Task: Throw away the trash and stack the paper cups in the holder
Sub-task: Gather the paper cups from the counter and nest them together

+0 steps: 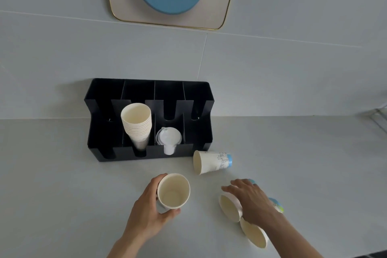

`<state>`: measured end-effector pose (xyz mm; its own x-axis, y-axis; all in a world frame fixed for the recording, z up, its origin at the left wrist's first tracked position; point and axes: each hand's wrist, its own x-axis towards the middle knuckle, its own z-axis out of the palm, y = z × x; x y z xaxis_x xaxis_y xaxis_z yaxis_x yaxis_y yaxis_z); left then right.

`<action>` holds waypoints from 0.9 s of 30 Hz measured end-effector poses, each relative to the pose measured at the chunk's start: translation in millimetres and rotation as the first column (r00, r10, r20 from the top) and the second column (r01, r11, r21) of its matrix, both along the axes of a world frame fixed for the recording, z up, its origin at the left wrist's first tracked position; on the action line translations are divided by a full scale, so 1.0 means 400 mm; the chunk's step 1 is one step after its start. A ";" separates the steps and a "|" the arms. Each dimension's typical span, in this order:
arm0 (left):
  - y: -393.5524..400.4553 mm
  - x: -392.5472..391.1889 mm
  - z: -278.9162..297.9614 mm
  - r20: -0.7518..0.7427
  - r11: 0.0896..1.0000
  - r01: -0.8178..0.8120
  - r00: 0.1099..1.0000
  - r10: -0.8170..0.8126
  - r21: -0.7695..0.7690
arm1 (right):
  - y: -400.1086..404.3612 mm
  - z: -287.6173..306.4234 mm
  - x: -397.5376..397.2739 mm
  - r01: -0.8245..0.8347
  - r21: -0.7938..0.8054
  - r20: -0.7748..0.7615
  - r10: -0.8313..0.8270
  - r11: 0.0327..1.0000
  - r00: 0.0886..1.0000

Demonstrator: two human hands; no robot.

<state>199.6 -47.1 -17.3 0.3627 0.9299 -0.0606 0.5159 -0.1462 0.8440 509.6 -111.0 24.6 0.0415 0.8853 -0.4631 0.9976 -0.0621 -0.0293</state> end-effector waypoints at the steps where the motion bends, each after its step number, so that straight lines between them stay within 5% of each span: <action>1: -0.002 0.003 0.000 -0.002 1.000 0.005 1.000 -0.005 0.001 | 0.003 -0.009 -0.002 -0.014 -0.011 0.003 0.014 1.000 1.000; 8: -0.011 0.016 0.002 -0.023 1.000 0.005 1.000 -0.005 0.001 | 0.026 -0.033 -0.018 -0.077 0.189 -0.040 0.086 0.979 0.995; 11: -0.013 0.016 0.004 -0.027 1.000 0.001 1.000 -0.001 -0.006 | 0.044 0.026 -0.048 0.013 0.396 -0.215 0.079 0.918 0.973; 14: -0.017 0.019 0.002 -0.033 1.000 -0.011 0.999 0.011 -0.012 | 0.062 0.112 -0.100 0.271 0.549 -0.509 0.059 0.790 0.859; 16: -0.019 0.021 0.001 -0.035 1.000 -0.019 0.999 0.018 -0.012 | 0.070 0.159 -0.140 0.424 0.555 -0.676 0.090 0.715 0.732; 19: -0.018 0.023 0.003 -0.047 0.999 -0.025 0.999 0.024 -0.025 | 0.074 0.187 -0.200 0.472 0.466 -0.802 0.132 0.748 0.583; 27: -0.015 0.027 0.016 -0.096 0.998 -0.023 0.995 0.017 -0.060 | 0.080 0.146 -0.261 0.394 0.428 -0.783 0.116 0.814 0.611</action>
<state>210.5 -53.1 -10.7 0.3342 0.9304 -0.1506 0.5970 -0.0853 0.7977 405.4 -78.9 83.1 0.0565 0.9890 0.1370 0.5651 0.0814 -0.8210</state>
